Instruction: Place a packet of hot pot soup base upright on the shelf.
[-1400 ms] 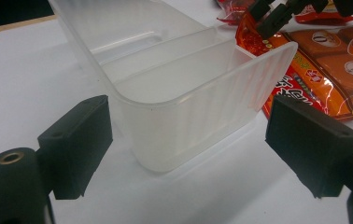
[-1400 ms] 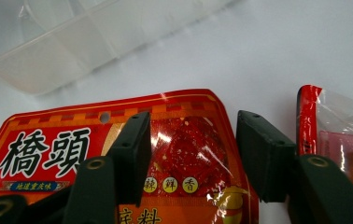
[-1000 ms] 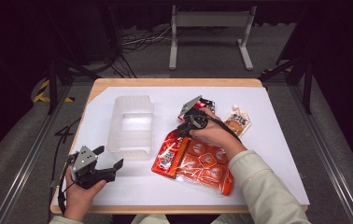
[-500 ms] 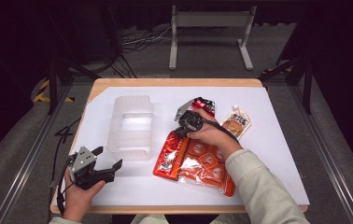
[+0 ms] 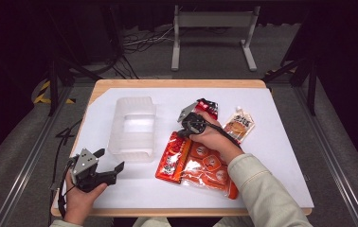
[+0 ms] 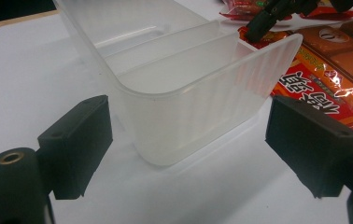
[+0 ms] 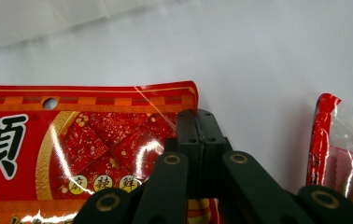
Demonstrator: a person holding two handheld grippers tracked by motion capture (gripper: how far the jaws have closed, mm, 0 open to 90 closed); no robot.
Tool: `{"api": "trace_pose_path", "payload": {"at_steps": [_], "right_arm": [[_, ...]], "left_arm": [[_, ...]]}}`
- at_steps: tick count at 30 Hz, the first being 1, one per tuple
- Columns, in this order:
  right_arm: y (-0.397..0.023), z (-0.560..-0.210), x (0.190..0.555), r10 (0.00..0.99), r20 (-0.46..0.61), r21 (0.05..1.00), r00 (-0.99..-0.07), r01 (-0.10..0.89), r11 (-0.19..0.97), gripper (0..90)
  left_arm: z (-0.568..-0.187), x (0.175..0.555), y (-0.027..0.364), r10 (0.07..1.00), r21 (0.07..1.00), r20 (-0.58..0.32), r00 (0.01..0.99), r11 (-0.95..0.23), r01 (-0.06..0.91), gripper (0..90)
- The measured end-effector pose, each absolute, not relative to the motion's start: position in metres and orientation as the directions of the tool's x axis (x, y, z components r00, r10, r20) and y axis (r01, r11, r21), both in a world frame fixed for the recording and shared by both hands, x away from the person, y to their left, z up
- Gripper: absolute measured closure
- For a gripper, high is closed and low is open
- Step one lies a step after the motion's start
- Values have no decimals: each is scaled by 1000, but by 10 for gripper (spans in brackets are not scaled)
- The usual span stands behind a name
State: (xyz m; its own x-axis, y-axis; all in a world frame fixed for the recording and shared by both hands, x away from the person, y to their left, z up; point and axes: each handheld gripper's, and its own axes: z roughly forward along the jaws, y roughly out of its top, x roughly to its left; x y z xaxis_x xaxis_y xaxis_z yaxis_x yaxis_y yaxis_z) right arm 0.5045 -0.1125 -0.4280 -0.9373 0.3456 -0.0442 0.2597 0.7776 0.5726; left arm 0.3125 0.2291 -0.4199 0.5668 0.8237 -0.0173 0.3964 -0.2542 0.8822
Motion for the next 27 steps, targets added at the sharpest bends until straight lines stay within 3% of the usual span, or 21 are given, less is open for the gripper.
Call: {"api": "trace_pose_path", "payload": {"at_steps": [5, 19, 27], "right_arm": [[-113, -411, 501, 398, -39, 593, -916, 299, 747, 900], [-145, -369, 490, 452, -33, 711, -892, 297, 637, 900], [-161, -348, 481, 472, -34, 765, -881, 281, 580, 900]], "left_arm": [[-420, 313, 230, 825, 883, -22, 564, -248, 397, 153], [-418, 313, 223, 818, 883, -30, 574, -248, 400, 146], [-402, 299, 210, 808, 910, -25, 589, -226, 348, 139]]}}
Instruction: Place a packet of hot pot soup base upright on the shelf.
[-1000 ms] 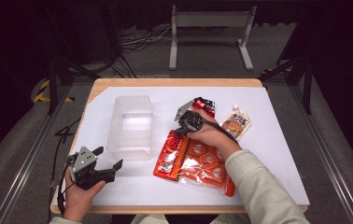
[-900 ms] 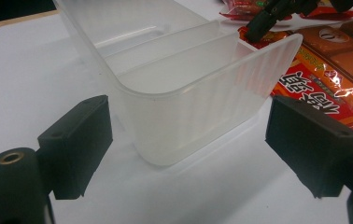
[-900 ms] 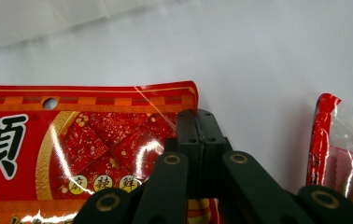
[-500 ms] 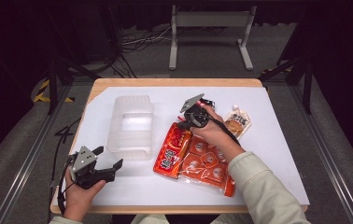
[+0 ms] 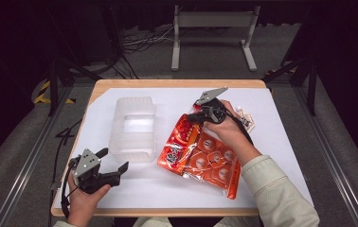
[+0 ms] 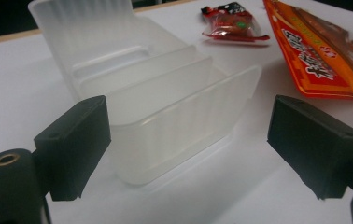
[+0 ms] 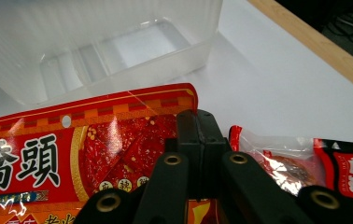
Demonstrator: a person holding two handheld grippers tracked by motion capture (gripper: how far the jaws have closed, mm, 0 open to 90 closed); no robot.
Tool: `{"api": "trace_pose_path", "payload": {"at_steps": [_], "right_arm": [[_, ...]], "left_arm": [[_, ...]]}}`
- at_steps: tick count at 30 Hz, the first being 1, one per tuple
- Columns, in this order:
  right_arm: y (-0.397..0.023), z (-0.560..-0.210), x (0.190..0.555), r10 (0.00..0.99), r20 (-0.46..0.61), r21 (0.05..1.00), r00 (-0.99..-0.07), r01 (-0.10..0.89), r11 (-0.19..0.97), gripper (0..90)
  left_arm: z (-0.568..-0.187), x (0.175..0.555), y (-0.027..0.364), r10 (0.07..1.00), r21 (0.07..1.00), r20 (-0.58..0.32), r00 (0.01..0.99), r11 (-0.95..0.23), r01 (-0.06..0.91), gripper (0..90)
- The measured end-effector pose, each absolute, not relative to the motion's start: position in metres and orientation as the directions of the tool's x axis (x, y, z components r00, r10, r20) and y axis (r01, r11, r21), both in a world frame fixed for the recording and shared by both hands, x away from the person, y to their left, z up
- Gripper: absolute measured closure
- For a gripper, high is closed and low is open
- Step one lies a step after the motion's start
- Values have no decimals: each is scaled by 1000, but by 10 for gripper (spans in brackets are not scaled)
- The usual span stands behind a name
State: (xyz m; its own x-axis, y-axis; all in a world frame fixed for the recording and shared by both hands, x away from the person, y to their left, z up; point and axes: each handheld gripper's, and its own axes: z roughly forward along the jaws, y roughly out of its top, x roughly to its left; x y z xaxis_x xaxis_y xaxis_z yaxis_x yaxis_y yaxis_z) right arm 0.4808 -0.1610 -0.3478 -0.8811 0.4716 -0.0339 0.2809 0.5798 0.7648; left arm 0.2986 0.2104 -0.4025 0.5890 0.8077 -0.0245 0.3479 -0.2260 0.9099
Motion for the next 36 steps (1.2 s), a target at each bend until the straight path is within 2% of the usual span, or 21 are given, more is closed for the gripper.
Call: {"api": "trace_pose_path", "payload": {"at_steps": [3, 6, 9, 13, 16, 23, 25, 29, 33, 36], "right_arm": [[-167, -341, 477, 479, -36, 782, -877, 273, 560, 900], [-177, -333, 472, 488, -39, 806, -872, 262, 532, 900], [-182, -329, 468, 494, -47, 816, -868, 252, 520, 900], [-193, -320, 462, 504, -41, 841, -863, 242, 484, 900], [-201, -317, 458, 510, -37, 856, -859, 236, 459, 900], [-227, -306, 446, 533, -29, 900, -846, 210, 382, 900], [-238, -303, 442, 545, -20, 915, -838, 204, 347, 900], [-255, -299, 433, 560, -22, 936, -828, 181, 303, 900], [-264, -295, 426, 565, -28, 945, -825, 162, 284, 900], [-267, -295, 424, 569, -25, 948, -822, 161, 275, 900]], "left_arm": [[-397, 293, 202, 785, 914, -9, 619, -245, 324, 148], [-395, 288, 182, 723, 898, 4, 691, -307, 316, 149], [-394, 287, 175, 706, 896, -9, 708, -308, 319, 150], [-393, 289, 164, 663, 896, -65, 746, -291, 337, 256], [-392, 288, 154, 642, 902, -78, 762, -280, 328, 265], [-391, 285, 141, 648, 919, -81, 757, -245, 308, 190], [-393, 286, 136, 610, 907, -113, 785, -259, 332, 294], [-395, 284, 125, 594, 912, -105, 798, -262, 315, 273], [-396, 288, 113, 553, 905, -177, 814, -234, 356, 192], [-396, 290, 104, 529, 904, -182, 829, -241, 353, 210]]}}
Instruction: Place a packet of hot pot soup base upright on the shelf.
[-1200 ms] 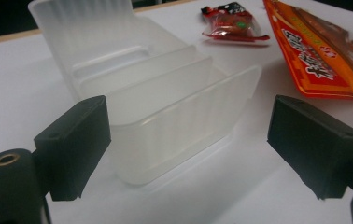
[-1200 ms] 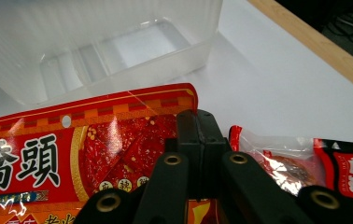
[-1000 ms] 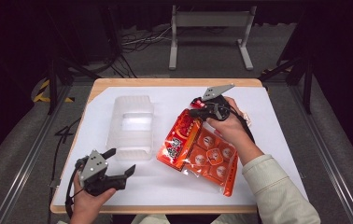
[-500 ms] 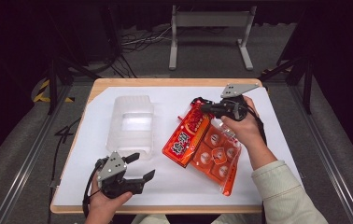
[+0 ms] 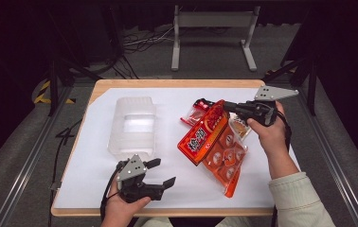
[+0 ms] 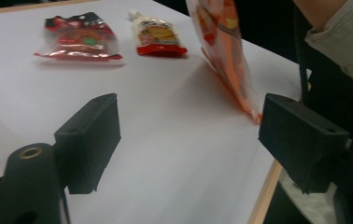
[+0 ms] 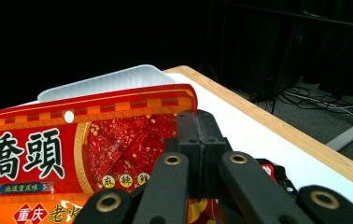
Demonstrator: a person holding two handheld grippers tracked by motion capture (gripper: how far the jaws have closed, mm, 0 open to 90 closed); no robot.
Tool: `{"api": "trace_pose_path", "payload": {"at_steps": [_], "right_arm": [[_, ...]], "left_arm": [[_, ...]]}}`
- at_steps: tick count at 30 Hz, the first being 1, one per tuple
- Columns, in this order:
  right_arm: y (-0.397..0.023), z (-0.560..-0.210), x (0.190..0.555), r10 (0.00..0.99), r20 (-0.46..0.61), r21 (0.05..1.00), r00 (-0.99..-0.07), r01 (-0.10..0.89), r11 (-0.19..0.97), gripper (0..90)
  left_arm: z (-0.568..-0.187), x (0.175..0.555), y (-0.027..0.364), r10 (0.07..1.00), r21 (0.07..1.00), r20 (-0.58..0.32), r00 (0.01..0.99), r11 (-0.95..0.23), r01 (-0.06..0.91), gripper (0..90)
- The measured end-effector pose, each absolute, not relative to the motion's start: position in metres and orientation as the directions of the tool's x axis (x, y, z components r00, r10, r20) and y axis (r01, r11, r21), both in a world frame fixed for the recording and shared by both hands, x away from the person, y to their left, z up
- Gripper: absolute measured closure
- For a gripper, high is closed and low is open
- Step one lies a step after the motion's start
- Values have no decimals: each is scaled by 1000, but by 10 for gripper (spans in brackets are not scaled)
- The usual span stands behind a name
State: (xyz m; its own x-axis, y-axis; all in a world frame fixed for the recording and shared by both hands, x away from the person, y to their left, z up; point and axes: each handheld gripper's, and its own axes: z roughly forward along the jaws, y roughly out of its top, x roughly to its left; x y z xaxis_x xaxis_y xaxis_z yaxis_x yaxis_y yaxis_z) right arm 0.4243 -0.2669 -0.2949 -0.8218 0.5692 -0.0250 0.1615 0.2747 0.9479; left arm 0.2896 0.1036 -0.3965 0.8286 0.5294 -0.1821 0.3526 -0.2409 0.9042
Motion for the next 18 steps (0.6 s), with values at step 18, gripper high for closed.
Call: {"api": "trace_pose_path", "payload": {"at_steps": [18], "right_arm": [[-271, -294, 422, 577, -41, 949, -816, 148, 277, 900]], "left_arm": [[-389, 308, 56, 512, 928, -200, 836, -174, 328, 221]]}}
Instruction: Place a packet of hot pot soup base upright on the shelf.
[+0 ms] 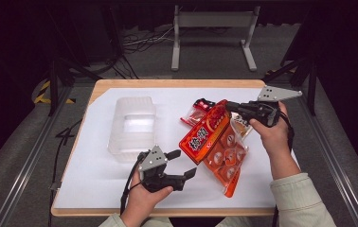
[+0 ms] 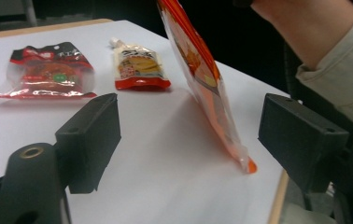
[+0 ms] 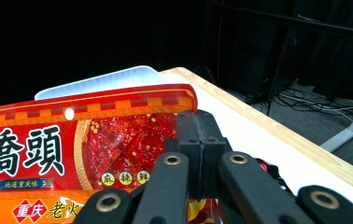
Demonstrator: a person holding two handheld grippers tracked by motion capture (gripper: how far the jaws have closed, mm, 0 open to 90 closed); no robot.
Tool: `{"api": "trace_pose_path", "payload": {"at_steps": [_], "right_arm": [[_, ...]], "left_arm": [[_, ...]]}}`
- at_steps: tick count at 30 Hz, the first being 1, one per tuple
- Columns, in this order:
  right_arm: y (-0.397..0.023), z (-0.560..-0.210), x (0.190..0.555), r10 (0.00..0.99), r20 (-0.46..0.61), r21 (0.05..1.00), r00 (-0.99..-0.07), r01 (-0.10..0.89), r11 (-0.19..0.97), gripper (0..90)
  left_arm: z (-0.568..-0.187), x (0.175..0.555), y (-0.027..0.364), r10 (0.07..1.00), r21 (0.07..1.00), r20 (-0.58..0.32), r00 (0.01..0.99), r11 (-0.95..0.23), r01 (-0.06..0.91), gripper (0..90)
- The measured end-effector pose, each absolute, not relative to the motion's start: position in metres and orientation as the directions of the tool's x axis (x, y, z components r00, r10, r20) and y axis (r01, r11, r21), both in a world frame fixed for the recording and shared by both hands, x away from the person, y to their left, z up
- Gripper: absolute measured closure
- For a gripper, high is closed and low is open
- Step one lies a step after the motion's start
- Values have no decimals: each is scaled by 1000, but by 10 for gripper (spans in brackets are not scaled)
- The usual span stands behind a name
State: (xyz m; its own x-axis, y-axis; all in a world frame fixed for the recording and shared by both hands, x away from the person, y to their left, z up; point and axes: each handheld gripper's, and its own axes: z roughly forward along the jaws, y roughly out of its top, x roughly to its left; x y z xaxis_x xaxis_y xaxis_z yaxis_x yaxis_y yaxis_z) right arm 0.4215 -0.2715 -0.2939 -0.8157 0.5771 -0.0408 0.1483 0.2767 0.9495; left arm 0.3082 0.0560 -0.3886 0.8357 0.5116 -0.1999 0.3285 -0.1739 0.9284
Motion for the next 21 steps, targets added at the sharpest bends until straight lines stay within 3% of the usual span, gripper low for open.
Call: {"api": "trace_pose_path", "payload": {"at_steps": [14, 21], "right_arm": [[-273, -293, 420, 572, -44, 951, -819, 142, 277, 900], [-275, -293, 420, 572, -45, 952, -819, 138, 273, 900]], "left_arm": [[-392, 316, 17, 503, 939, -211, 838, -135, 317, 224], [-397, 323, 5, 506, 945, -220, 834, -101, 310, 181]]}}
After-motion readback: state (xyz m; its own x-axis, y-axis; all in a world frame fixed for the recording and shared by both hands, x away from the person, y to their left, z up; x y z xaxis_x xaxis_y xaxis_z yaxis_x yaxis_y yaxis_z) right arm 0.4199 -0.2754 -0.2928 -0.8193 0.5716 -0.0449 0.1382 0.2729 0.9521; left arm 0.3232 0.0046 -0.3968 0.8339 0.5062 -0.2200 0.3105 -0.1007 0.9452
